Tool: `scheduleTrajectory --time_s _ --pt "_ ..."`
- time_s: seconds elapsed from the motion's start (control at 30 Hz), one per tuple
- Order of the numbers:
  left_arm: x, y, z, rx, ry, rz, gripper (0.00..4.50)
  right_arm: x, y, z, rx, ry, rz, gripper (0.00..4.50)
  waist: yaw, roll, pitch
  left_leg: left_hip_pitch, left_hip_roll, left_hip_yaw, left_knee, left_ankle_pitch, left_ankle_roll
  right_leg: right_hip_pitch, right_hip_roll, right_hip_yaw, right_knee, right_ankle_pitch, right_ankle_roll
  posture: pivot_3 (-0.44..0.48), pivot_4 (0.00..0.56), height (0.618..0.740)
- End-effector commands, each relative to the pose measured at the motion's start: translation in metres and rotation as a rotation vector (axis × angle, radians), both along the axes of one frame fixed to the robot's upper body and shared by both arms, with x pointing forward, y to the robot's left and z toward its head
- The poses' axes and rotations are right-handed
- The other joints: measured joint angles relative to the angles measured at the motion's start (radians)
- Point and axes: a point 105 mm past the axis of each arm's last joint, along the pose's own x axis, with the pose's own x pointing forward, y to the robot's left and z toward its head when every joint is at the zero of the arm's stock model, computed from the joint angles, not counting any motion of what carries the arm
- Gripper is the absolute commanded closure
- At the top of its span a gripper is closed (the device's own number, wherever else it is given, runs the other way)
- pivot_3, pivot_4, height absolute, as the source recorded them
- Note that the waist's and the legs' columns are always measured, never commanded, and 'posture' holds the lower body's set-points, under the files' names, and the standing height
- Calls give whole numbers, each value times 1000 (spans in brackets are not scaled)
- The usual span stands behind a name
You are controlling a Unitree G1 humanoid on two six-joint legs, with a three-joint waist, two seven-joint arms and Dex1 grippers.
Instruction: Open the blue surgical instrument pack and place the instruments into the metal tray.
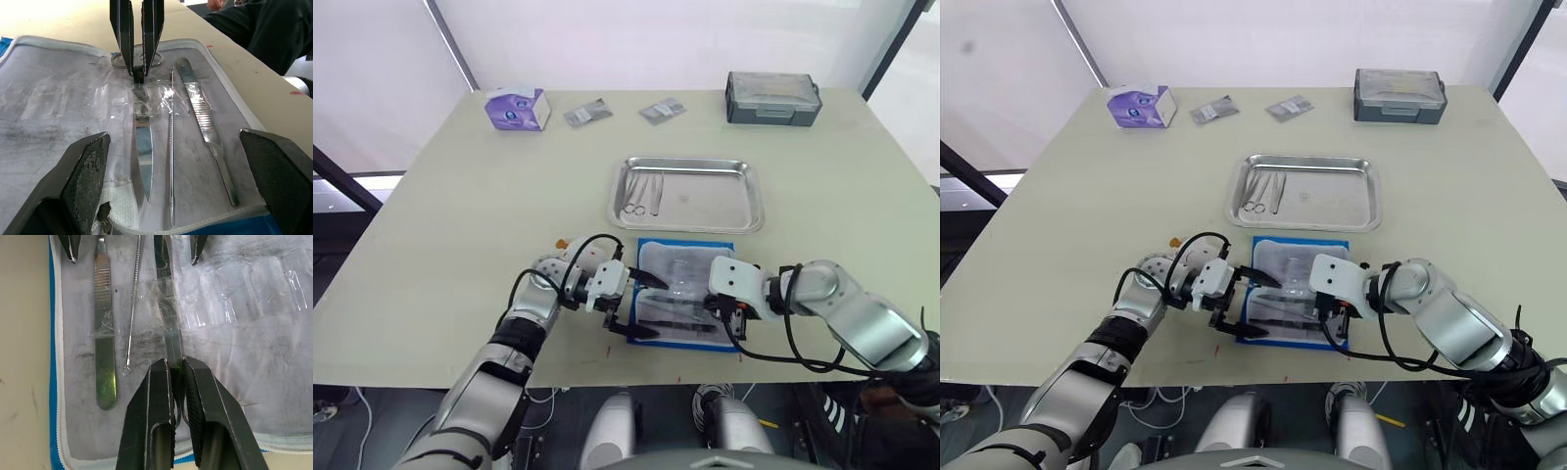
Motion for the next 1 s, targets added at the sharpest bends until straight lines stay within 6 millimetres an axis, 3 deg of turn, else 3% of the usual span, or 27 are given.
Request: scheduleTrajectory --time_s 0.03,0.37,1.0 --pt "-15 4 -27 98 94 -45 0 5 2 9 15 -74 2 4426 0 0 0 0 0 0 0 0 0 0 0 0 0 0 0 0 150 727" --pt "-15 5 -28 100 98 -38 0 5 0 11 -2 -90 16 4426 0 0 0 0 0 -1 0 0 0 0 0 -1 0 0 0 0 150 727" --pt "-17 1 -31 106 110 -44 0 -6 3 32 -113 -106 104 4426 1 1 1 -1 0 -3 0 0 0 0 0 -2 -2 0 0 0 150 727"
